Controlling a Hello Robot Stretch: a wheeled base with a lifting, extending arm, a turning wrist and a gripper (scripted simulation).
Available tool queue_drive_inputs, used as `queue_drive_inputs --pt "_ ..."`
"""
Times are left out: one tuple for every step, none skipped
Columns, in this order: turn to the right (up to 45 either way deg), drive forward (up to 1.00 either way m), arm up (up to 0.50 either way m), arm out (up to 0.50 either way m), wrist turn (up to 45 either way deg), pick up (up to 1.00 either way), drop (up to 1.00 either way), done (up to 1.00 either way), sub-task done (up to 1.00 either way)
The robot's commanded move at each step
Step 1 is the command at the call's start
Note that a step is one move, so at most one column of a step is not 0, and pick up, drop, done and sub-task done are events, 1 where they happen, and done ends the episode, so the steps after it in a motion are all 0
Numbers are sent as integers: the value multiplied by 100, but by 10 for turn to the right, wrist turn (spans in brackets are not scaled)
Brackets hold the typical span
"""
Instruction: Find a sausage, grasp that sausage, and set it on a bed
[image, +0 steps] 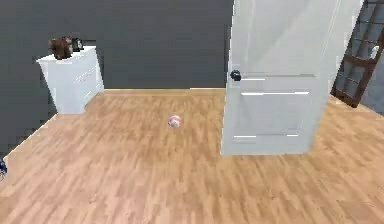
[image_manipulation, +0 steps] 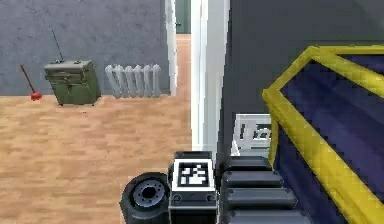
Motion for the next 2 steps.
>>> queue_drive_inputs --pt "450 0 0 0 0 0 0 0 0" --pt "450 0 0 0 0 0 0 0 0"
